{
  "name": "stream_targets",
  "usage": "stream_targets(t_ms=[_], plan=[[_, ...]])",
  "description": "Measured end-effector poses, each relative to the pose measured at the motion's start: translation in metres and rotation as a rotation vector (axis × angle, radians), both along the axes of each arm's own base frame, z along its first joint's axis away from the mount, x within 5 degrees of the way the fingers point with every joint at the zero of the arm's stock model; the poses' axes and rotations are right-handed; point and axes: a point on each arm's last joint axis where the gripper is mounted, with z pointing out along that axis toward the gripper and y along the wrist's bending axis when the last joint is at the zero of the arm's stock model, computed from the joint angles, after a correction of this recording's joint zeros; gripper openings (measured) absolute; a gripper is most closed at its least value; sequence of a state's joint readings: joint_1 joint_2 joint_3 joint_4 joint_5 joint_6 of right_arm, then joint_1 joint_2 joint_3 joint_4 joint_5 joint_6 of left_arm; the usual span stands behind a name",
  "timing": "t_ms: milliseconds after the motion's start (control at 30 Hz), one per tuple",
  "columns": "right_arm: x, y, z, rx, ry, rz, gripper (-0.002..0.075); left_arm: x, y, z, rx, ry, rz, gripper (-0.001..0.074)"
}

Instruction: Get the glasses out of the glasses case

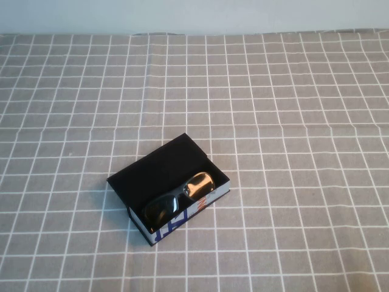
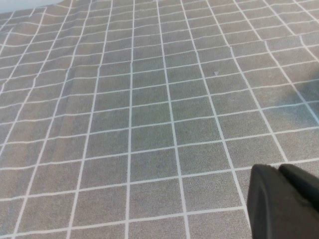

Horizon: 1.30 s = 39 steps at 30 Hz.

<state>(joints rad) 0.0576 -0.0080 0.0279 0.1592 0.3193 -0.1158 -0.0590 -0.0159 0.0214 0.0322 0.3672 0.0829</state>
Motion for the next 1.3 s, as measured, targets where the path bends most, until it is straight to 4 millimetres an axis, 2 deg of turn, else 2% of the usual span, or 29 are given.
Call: stream_targets(t_ms=[867,1167,1300], plan=[[0.000,0.000,0.001,0.011,-0.015,-0.003,-0.0018,0.000,0.000,0.000,0.000,0.000,0.000,-0.0004],[0.002,0.002,0.010,0.242,-0.082,-0.020,-0.0018,0.000,0.000,0.000,0.000,0.000,0.000,-0.0004],[0.002,0.002,0.017,0.421,-0.123,-0.042,-0.0018,0.000,0.000,0.000,0.000,0.000,0.000,-0.0004]])
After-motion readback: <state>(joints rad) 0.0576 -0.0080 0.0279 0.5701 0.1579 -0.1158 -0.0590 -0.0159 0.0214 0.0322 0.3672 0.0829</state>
